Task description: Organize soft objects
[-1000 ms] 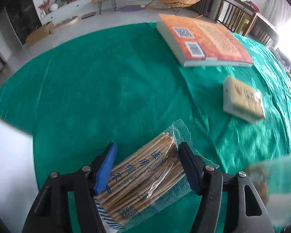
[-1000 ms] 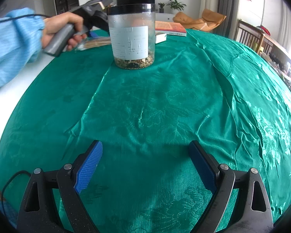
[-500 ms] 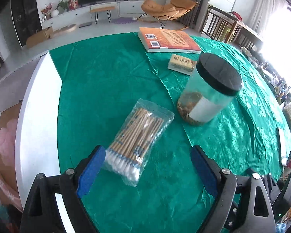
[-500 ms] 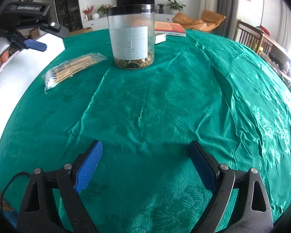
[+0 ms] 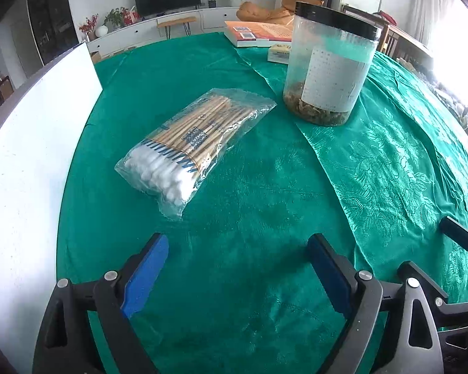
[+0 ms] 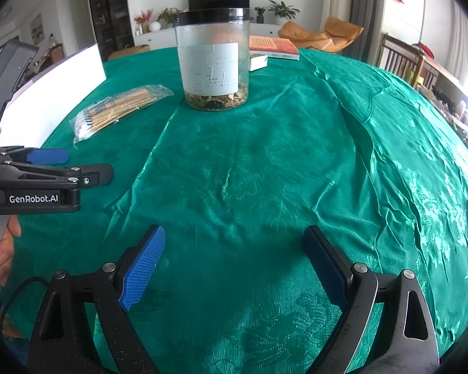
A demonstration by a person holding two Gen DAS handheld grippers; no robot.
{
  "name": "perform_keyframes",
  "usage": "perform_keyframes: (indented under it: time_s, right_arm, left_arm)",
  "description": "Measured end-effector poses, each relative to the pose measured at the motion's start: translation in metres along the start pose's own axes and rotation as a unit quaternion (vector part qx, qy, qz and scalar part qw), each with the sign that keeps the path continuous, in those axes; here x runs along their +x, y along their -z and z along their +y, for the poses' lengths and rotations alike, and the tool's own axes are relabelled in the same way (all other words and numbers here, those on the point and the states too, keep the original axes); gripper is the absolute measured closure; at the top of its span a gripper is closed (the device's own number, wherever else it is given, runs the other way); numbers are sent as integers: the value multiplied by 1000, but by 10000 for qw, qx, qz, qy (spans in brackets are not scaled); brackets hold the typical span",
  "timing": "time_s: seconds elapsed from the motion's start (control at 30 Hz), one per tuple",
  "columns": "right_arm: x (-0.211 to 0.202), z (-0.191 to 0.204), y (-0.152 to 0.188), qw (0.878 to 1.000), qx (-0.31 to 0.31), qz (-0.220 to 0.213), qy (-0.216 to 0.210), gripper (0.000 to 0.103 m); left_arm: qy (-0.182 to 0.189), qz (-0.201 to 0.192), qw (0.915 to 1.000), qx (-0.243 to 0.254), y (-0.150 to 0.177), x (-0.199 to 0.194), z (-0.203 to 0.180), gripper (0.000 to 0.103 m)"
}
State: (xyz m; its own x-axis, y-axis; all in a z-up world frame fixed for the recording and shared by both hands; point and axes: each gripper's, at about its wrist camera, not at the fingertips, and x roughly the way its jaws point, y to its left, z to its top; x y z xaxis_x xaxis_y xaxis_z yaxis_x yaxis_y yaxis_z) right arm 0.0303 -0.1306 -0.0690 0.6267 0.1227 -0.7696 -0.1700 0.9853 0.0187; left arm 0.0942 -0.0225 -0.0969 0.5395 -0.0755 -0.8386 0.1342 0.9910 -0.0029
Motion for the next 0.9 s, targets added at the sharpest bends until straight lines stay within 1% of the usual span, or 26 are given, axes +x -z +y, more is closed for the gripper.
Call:
perform_keyframes:
  time_s: [0.03, 0.1, 0.13, 0.17, 0.9]
  right_arm:
    - [0, 0, 0, 10000, -1, 1, 0, 11]
    - [0, 0, 0, 10000, 0, 0, 1, 11]
    - [0, 0, 0, 10000, 1, 1, 1, 11]
    - [0, 0, 0, 10000, 0, 2, 2, 11]
    - [0, 0, 0, 10000, 4, 2, 7, 11]
  left_arm:
    - [-4, -21, 10000, -4, 2, 1, 0, 5]
    - [-16, -109, 9999, -53, 5, 3, 4, 0]
    - [-7, -218, 9997, -63, 7, 2, 5, 0]
    - [-24, -234, 9997, -55, 7, 2, 4, 0]
    - [-26, -249, 9997, -58, 7, 2, 3, 0]
